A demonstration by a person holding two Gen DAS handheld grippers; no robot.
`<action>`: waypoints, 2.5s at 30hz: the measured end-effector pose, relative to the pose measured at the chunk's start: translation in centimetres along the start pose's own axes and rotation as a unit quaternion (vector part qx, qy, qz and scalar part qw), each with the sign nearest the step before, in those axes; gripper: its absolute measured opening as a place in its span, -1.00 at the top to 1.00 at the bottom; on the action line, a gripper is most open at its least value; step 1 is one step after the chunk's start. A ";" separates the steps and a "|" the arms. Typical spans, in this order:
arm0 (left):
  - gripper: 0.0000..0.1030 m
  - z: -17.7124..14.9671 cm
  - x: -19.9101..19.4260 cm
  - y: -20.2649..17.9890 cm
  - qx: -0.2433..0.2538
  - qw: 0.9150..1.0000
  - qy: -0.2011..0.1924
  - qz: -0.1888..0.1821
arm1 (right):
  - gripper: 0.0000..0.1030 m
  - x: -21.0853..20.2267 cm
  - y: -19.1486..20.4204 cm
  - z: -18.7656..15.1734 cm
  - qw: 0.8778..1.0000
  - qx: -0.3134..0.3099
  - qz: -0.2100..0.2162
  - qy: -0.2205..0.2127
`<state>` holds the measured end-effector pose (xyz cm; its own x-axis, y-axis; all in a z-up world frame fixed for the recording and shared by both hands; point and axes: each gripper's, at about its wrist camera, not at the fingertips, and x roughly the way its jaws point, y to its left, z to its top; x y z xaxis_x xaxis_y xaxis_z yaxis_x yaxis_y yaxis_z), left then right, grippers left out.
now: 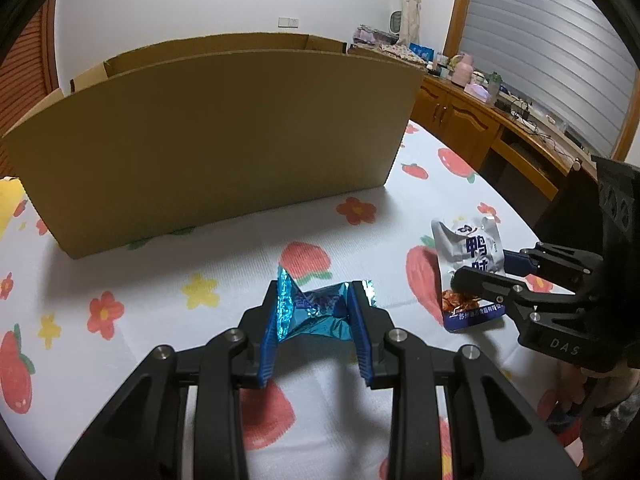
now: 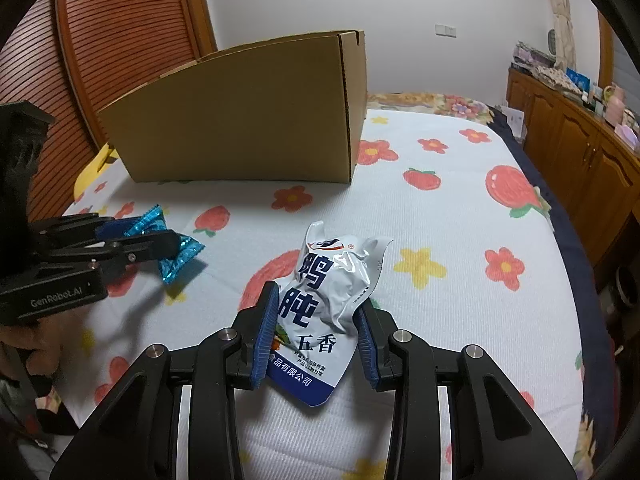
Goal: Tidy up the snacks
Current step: 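Lift the candy with the left tool while the right tool lifts the pouch over the box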
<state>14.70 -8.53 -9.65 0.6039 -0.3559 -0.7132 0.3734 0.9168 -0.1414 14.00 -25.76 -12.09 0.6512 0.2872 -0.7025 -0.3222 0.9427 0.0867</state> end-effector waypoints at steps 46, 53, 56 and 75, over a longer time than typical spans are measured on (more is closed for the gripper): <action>0.41 5.6 -7.4 7.7 -0.019 0.992 -0.120 0.042 | 0.30 -4.4 2.7 6.3 0.995 -0.058 -0.022 -0.080; 0.41 7.6 -8.2 9.8 -0.011 0.989 -0.136 0.048 | 0.30 -5.3 4.5 10.3 0.989 -0.090 -0.022 -0.113; 0.41 8.7 -8.3 10.5 -0.006 0.989 -0.140 0.047 | 0.30 -5.2 5.2 11.6 0.987 -0.101 -0.021 -0.123; 0.41 13.2 -3.4 14.8 -0.015 0.992 -0.117 0.047 | 0.30 0.2 8.6 17.8 0.982 -0.147 -0.004 -0.121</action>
<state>27.46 3.82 -0.24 0.7835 -0.2977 -0.5455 0.2884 0.9517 -0.1051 23.56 -14.53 1.07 0.7872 0.3460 -0.5104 -0.4781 0.8653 -0.1508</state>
